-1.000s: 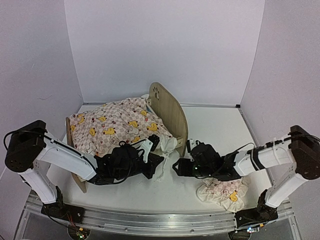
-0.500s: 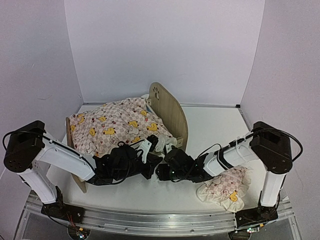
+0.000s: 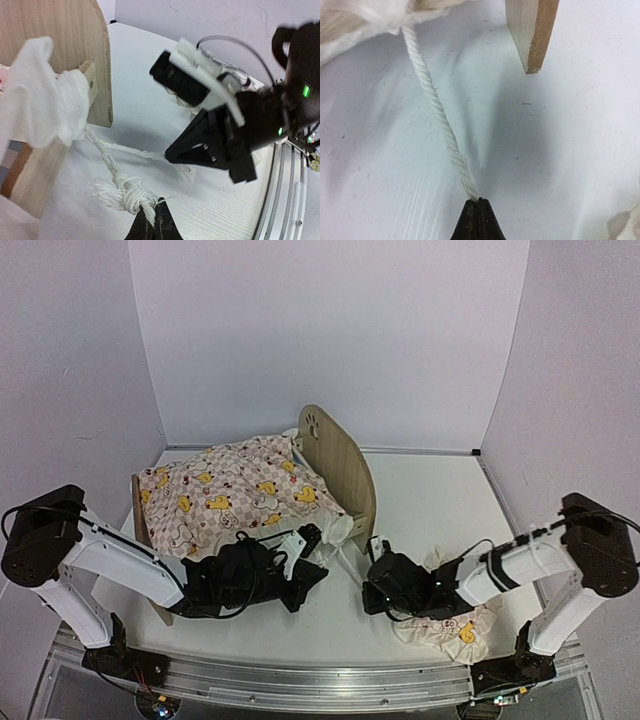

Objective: Set up the pet bed

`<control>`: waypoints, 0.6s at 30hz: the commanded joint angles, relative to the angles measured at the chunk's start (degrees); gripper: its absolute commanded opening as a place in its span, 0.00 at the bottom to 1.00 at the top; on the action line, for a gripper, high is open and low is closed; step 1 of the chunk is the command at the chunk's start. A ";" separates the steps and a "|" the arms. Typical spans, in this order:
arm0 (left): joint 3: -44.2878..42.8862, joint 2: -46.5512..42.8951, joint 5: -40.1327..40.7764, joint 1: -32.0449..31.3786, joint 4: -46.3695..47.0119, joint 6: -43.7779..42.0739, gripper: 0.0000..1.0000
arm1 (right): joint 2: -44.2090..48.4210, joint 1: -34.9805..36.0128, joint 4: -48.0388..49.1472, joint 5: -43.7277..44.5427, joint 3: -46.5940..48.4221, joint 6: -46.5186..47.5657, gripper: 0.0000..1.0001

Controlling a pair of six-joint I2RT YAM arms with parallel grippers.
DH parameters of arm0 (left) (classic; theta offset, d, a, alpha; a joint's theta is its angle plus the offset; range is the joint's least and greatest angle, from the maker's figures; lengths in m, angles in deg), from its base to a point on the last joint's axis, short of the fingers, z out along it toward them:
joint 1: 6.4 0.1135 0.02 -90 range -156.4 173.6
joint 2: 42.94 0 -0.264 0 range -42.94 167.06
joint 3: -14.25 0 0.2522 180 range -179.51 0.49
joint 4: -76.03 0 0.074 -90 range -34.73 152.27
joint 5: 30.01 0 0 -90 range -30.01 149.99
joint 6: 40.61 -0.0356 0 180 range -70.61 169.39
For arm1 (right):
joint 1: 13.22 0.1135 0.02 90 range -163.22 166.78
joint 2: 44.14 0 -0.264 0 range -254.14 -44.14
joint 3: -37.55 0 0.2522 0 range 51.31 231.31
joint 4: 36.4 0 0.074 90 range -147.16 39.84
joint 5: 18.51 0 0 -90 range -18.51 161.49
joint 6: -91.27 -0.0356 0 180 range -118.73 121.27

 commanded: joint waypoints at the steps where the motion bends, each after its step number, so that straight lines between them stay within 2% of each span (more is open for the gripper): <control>1: -1.18 2.58 -4.34 -3.68 1.07 -0.68 0.00 | 14.15 0.24 11.87 -12.46 -7.56 11.07 0.00; 6: 0.87 1.93 -4.61 -6.24 0.66 0.88 0.00 | 17.62 1.00 12.32 -18.20 -9.51 15.04 0.00; 9: 4.15 -1.80 -3.06 -8.26 -0.73 2.51 0.00 | 17.37 1.73 13.07 -21.49 -7.47 16.78 0.00; 15: 10.71 -13.69 1.66 -12.25 -11.62 7.67 0.00 | 13.56 5.94 15.37 -26.55 -1.66 17.33 0.00; 18: 11.61 -15.23 1.18 -13.29 -13.31 8.88 0.00 | 12.93 6.20 18.53 -25.86 -3.81 13.99 0.00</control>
